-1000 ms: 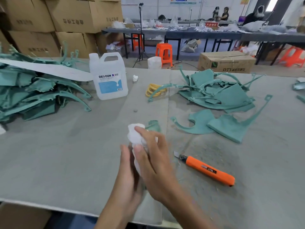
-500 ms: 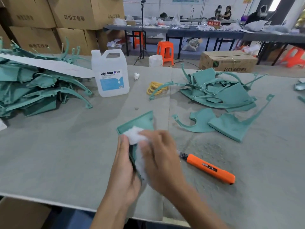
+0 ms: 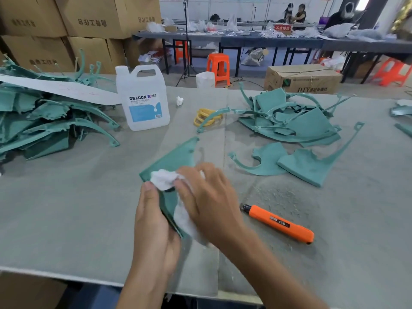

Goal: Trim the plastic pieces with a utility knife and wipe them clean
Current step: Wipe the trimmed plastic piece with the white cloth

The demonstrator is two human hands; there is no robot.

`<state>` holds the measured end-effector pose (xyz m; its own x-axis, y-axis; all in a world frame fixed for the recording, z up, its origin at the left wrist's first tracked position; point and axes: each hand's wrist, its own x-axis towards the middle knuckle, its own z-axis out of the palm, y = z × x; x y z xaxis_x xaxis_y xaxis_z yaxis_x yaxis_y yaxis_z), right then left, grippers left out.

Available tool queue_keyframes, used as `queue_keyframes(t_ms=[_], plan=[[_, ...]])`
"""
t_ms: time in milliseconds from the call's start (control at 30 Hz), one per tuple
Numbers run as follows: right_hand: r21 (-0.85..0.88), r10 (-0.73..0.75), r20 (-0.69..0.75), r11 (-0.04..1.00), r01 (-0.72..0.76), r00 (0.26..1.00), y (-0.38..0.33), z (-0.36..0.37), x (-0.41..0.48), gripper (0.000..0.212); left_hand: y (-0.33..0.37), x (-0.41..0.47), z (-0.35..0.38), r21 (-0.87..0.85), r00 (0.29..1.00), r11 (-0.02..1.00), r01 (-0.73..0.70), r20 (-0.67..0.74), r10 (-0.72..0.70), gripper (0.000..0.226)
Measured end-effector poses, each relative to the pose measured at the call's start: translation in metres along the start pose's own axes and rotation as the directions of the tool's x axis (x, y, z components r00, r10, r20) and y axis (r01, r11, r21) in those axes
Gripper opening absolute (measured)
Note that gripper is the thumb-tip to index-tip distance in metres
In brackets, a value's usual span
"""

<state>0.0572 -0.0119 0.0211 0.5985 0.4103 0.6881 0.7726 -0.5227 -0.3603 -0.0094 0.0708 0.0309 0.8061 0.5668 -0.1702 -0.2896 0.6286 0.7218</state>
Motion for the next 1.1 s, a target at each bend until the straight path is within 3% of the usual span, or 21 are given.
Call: queue_keyframes(t_ms=[67,100,167,200,267,333,400,467,567,600,667,767,867,933,967,1033,1100], plan=[[0.124,0.356,0.038,0.925,-0.358,0.934,0.013,-0.005,0.007,0.015,0.004,0.001,-0.008,0.101,0.981,0.977,-0.189,-0.028,0.193,0.033],[0.261,0.515,0.107,0.811,-0.524,0.851,0.017,-0.01,0.008,0.019,0.005,0.0,-0.014,0.264,0.951,0.917,-0.3,0.003,0.31,0.031],[0.532,0.599,0.275,0.558,-0.638,0.753,0.013,-0.018,0.013,0.032,0.009,-0.004,-0.022,0.622,0.86,0.608,-0.493,0.239,0.451,0.03],[0.633,0.577,0.384,0.404,-0.661,0.721,0.007,-0.018,0.016,0.041,0.007,-0.005,-0.025,0.7,0.822,0.446,-0.557,0.39,0.415,0.034],[0.692,0.484,0.581,0.129,-0.71,0.654,0.003,-0.017,0.02,0.06,0.0,-0.008,-0.029,0.729,0.763,0.229,-0.645,0.599,0.243,0.046],[0.676,0.443,0.655,0.02,-0.737,0.613,0.005,-0.018,0.018,0.059,-0.006,-0.009,-0.035,0.73,0.73,0.053,-0.682,0.672,0.126,0.056],[0.662,0.469,0.664,-0.005,-0.749,0.583,0.012,-0.017,0.012,0.049,-0.004,-0.007,-0.04,0.723,0.721,0.003,-0.691,0.69,0.068,0.056],[0.684,0.477,0.653,-0.037,-0.729,0.588,0.018,-0.016,0.005,0.035,-0.001,-0.011,-0.045,0.748,0.756,0.11,-0.654,0.648,0.092,0.051],[0.733,0.422,0.648,-0.12,-0.669,0.634,0.029,-0.02,-0.002,0.03,0.005,-0.008,-0.057,0.79,0.799,0.217,-0.573,0.478,0.365,0.021],[0.736,0.41,0.652,-0.139,-0.663,0.638,0.032,-0.023,-0.003,0.031,0.007,-0.004,-0.061,0.802,0.804,0.252,-0.541,0.406,0.434,0.019],[0.723,0.393,0.672,-0.162,-0.672,0.628,0.037,-0.029,-0.007,0.032,0.011,0.006,-0.067,0.791,0.853,0.416,-0.449,0.241,0.464,0.024],[0.686,0.359,0.706,-0.129,-0.716,0.611,0.039,-0.036,-0.014,0.028,0.013,0.02,-0.069,0.711,0.918,0.636,-0.299,0.033,0.395,0.011],[0.667,0.338,0.727,-0.141,-0.731,0.598,0.042,-0.039,-0.02,0.03,0.012,0.022,-0.061,0.65,0.945,0.731,-0.205,-0.061,0.32,0.034],[0.643,0.308,0.753,-0.16,-0.749,0.582,0.044,-0.038,-0.022,0.033,0.006,0.02,-0.052,0.502,0.998,0.863,-0.056,0.024,0.051,0.047],[0.631,0.294,0.763,-0.144,-0.762,0.576,0.044,-0.036,-0.023,0.033,0.004,0.017,-0.045,0.401,0.99,0.914,0.06,0.096,-0.107,0.046],[0.628,0.303,0.749,-0.045,-0.777,0.589,0.043,-0.032,-0.023,0.037,0.003,0.013,-0.038,0.251,0.948,0.943,0.22,0.172,-0.267,0.033],[0.639,0.429,0.624,0.201,-0.742,0.653,0.044,-0.031,-0.018,0.055,0.005,0.013,-0.038,0.12,0.947,0.962,0.245,0.183,-0.264,0.031]])
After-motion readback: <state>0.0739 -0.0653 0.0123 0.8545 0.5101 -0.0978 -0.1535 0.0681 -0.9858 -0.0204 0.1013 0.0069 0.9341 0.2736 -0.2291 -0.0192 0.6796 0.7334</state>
